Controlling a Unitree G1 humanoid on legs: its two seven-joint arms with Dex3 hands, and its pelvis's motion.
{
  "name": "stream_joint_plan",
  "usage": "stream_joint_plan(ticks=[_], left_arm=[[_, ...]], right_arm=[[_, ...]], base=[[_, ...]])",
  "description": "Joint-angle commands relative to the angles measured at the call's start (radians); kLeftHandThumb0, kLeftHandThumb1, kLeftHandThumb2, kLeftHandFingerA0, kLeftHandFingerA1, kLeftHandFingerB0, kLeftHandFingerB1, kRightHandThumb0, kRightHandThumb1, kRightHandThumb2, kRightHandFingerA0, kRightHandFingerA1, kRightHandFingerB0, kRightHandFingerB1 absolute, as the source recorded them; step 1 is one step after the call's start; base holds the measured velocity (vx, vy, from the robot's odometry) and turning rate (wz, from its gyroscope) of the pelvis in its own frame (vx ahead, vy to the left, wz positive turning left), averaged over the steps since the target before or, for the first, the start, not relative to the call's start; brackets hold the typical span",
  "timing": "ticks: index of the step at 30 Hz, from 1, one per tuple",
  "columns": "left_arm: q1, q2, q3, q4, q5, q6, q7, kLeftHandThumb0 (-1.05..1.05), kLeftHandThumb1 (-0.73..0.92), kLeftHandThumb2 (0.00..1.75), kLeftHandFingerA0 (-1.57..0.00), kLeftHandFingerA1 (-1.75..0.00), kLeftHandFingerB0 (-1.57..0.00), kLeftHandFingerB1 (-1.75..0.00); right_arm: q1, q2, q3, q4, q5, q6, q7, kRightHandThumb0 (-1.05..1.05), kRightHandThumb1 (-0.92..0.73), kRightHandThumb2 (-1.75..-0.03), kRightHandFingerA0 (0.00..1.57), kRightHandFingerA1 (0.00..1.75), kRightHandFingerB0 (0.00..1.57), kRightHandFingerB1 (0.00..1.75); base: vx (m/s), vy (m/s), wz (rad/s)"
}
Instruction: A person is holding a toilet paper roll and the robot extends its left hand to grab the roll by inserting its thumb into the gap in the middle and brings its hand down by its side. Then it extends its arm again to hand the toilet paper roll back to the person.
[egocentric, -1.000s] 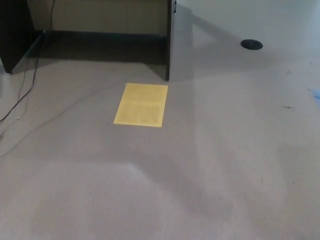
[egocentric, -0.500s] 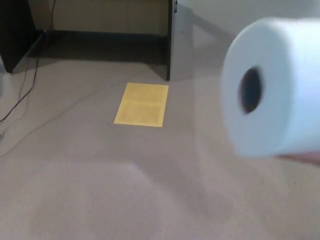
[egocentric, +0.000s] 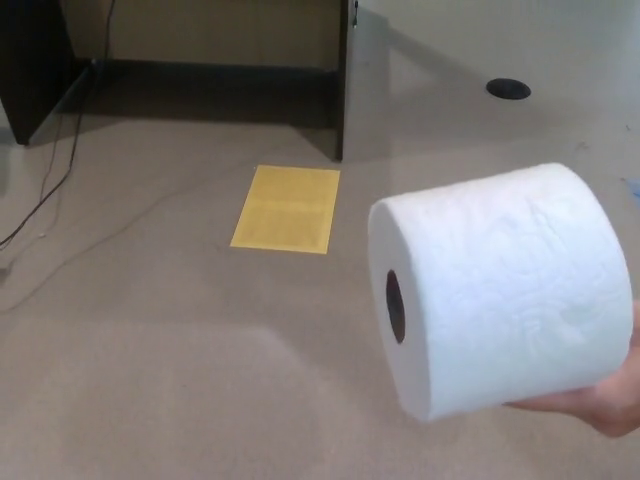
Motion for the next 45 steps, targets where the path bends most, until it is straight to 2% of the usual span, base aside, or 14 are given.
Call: stream_joint_plan(ticks=[1, 2, 3, 4, 6, 7, 8, 24, 25, 33, 34, 38, 39, 45], left_arm=[[-0.001, 0.130, 0.073, -0.515, -0.272, 0.062, -0.217, -0.53, 0.42, 0.67, -0.22, -0.42, -0.13, -0.35], [-0.005, 0.141, 0.077, -0.555, -0.277, 0.077, -0.216, -0.55, 0.42, 0.67, -0.23, -0.42, -0.13, -0.35], [-0.010, 0.160, 0.083, -0.631, -0.282, 0.117, -0.211, -0.27, 0.28, 0.86, -0.08, -0.50, -0.06, -0.50], [-0.015, 0.169, 0.085, -0.683, -0.291, 0.143, -0.210, -0.52, 0.40, 0.64, -0.20, -0.41, -0.12, -0.34], [-0.030, 0.184, 0.087, -0.790, -0.333, 0.194, -0.210, -0.53, 0.39, 0.63, -0.19, -0.40, -0.12, -0.33], [-0.064, 0.184, 0.076, -0.822, -0.367, 0.195, -0.221, -0.28, 0.26, 0.83, -0.04, -0.49, 0.00, -0.47], [-0.074, 0.184, 0.071, -0.844, -0.364, 0.198, -0.216, -0.28, 0.26, 0.83, -0.04, -0.49, 0.00, -0.47], [-0.441, 0.095, -0.150, -1.067, -0.270, 0.504, -0.149, -0.30, 0.18, 0.80, -0.02, -0.49, 0.00, -0.48], [-0.456, 0.090, -0.158, -1.065, -0.266, 0.512, -0.150, -0.55, 0.37, 0.66, -0.12, -0.41, -0.06, -0.25], [-0.603, -0.013, -0.276, -1.000, -0.191, 0.550, -0.134, -0.56, 0.37, 0.69, -0.14, -0.42, -0.06, -0.22], [-0.617, -0.026, -0.289, -0.988, -0.178, 0.543, -0.133, -0.30, 0.22, 0.81, 0.00, -0.47, 0.00, -0.49], [-0.680, -0.066, -0.339, -0.954, -0.129, 0.565, -0.122, -0.31, 0.21, 0.81, -0.01, -0.49, 0.00, -0.49], [-0.693, -0.071, -0.349, -0.950, -0.123, 0.581, -0.122, -0.60, 0.39, 0.70, -0.12, -0.41, -0.06, -0.23], [-0.712, -0.129, -0.379, -0.934, -0.124, 0.596, -0.125, -0.52, 0.35, 0.69, -0.07, -0.42, -0.02, -0.22]], right_arm=[[-0.013, -0.009, -0.006, 0.007, -0.004, 0.000, -0.007, -0.38, -0.69, -0.61, 0.51, 0.49, 0.32, 0.33], [-0.012, -0.008, -0.005, 0.006, -0.005, 0.001, -0.007, -0.47, -0.57, -0.82, 0.46, 0.57, 0.26, 0.44], [-0.011, -0.009, -0.003, 0.006, -0.008, 0.002, -0.011, -0.39, -0.70, -0.61, 0.51, 0.48, 0.32, 0.33], [-0.010, -0.009, -0.002, 0.006, -0.010, 0.003, -0.013, -0.39, -0.70, -0.60, 0.51, 0.48, 0.33, 0.33], [-0.011, -0.010, -0.001, 0.007, -0.011, 0.003, -0.014, -0.38, -0.70, -0.60, 0.51, 0.48, 0.33, 0.33], [-0.016, -0.012, 0.003, 0.010, -0.017, 0.004, -0.020, -0.27, -0.48, -0.98, 0.42, 0.64, 0.17, 0.52], [-0.016, -0.014, 0.004, 0.008, -0.019, 0.002, -0.021, -0.40, -0.70, -0.60, 0.51, 0.49, 0.32, 0.33], [-0.012, 0.000, -0.007, 0.009, -0.004, 0.000, -0.013, -0.40, -0.69, -0.60, 0.52, 0.49, 0.33, 0.33], [-0.012, 0.002, -0.007, 0.010, -0.004, -0.002, -0.014, -0.40, -0.69, -0.60, 0.52, 0.49, 0.33, 0.33], [-0.004, 0.002, -0.001, 0.011, -0.012, -0.005, -0.025, -0.41, -0.69, -0.60, 0.51, 0.49, 0.33, 0.33], [-0.004, 0.002, -0.005, 0.012, -0.007, -0.002, -0.014, -0.40, -0.70, -0.61, 0.50, 0.46, 0.31, 0.32], [-0.003, 0.003, -0.012, 0.008, 0.001, 0.000, -0.005, -0.38, -0.70, -0.61, 0.52, 0.43, 0.33, 0.33], [-0.002, 0.003, -0.013, 0.006, 0.001, 0.002, -0.002, -0.38, -0.70, -0.61, 0.51, 0.43, 0.32, 0.33], [0.000, 0.008, -0.008, 0.013, -0.005, 0.004, -0.009, -0.39, -0.70, -0.60, 0.52, 0.45, 0.33, 0.33]], base=[[0.00, 0.000, 0.00], [0.00, 0.000, 0.00], [0.00, 0.000, 0.00], [0.00, 0.000, 0.00], [0.00, 0.000, 0.00], [0.00, 0.000, 0.00], [0.00, 0.000, 0.00], [0.00, 0.000, 0.00], [0.00, 0.000, 0.00], [0.00, 0.000, 0.00], [0.00, 0.000, 0.00], [0.00, 0.000, 0.00], [0.00, 0.000, 0.00], [0.00, 0.000, 0.00]])
